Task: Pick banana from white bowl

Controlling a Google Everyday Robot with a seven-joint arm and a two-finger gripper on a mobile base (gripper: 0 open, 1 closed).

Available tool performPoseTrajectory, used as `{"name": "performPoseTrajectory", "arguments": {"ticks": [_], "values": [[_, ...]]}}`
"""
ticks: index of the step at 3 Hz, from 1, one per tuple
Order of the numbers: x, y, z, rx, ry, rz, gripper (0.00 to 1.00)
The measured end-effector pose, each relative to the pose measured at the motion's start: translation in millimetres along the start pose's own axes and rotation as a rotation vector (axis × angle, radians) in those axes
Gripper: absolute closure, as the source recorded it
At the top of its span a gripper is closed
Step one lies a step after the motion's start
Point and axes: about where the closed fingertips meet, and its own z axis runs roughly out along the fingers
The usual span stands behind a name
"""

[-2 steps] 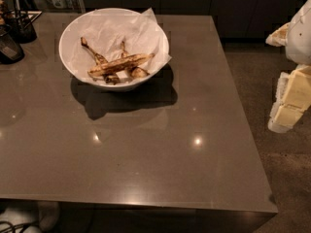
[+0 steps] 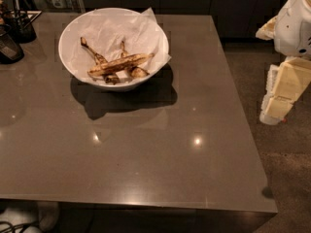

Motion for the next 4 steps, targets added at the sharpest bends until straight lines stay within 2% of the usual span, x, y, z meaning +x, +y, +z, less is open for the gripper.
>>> {"name": "performPoseTrajectory", "arguments": {"ticks": [2, 3, 4], "values": [[-50.3, -26.1, 20.6, -0.055, 0.018, -0.141, 0.00], [-53.4, -29.2, 20.8, -0.040, 0.008, -0.141, 0.00], [-74.6, -52.2, 20.8, -0.012, 0.004, -0.171, 0.00]]}}
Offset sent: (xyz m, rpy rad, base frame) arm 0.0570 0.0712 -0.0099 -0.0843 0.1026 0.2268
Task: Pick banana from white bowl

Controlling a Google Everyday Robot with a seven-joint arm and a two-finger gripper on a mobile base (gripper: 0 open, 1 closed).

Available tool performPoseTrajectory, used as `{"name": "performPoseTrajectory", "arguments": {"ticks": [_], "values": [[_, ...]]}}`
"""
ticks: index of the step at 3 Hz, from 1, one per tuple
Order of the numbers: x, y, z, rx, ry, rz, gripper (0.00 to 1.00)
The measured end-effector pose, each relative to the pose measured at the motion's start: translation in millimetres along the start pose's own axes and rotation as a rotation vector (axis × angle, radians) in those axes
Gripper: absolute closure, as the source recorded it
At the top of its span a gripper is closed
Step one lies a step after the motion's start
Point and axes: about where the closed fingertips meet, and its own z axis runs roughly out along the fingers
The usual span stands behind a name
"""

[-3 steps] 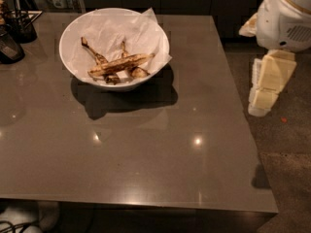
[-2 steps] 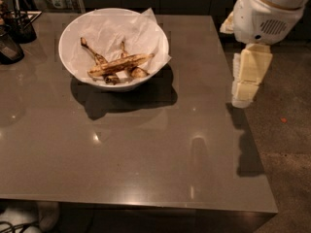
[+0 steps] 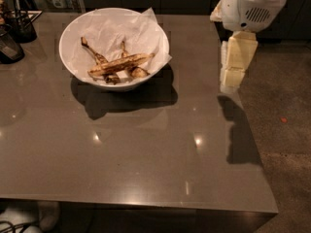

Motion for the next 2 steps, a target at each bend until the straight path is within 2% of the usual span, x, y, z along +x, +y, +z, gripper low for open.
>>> {"name": "performPoseTrajectory", "arguments": {"ticks": [1, 2], "values": [[-29.2, -40.6, 1.4, 0.013, 0.008, -0.077, 0.00], [-68.6, -82.4, 9.6, 0.034, -0.009, -0.168, 0.00]]}}
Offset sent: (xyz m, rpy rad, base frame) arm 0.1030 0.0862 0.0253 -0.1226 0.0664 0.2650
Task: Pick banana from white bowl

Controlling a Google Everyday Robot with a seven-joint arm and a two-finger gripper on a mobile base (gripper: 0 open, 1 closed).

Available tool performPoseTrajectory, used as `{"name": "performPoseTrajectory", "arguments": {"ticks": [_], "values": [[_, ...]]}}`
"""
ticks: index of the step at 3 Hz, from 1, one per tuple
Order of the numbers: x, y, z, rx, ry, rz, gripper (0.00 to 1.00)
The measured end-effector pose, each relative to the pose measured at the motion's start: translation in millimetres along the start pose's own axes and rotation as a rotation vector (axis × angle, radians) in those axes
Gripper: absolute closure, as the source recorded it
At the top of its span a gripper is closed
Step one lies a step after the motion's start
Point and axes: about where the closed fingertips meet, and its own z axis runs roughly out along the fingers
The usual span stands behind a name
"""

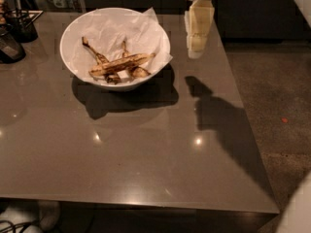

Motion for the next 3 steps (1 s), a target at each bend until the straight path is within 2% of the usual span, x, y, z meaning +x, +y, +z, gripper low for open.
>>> {"name": "performPoseTrajectory", "arguments": {"ticks": [1, 2, 3], "values": [[-9.6, -12.4, -4.9, 0.047, -0.026, -0.004, 0.00], [-31.4, -27.8, 11.4, 0.044, -0.056, -0.049, 0.00], [-57.9, -40.4, 42.9, -0.008, -0.043, -0.091, 0.00]]}}
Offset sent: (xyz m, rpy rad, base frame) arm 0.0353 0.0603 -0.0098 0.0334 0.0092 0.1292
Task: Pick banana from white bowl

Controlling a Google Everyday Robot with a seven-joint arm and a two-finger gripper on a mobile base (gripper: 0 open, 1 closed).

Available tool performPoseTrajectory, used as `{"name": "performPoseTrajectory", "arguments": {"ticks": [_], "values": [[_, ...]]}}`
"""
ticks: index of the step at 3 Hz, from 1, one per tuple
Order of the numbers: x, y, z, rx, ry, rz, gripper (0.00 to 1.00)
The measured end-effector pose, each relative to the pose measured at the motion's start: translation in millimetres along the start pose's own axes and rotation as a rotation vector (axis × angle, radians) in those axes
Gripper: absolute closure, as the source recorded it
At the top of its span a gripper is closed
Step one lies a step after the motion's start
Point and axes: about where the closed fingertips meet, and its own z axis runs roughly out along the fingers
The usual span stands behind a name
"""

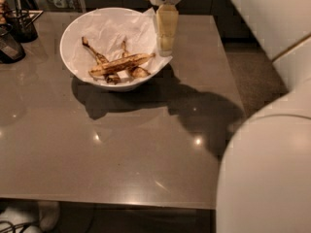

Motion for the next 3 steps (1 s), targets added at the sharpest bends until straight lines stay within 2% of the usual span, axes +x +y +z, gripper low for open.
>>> {"name": "performPoseTrajectory", "arguments": {"ticks": [1, 2, 3], "values": [[-18.7, -9.3, 27.6, -0.051, -0.001, -0.031, 0.00], [-22.0, -16.1, 26.8, -0.015, -0.020, -0.037, 0.00], [-34.8, -12.9, 30.6, -0.026, -0.030, -0.065, 0.00]]}}
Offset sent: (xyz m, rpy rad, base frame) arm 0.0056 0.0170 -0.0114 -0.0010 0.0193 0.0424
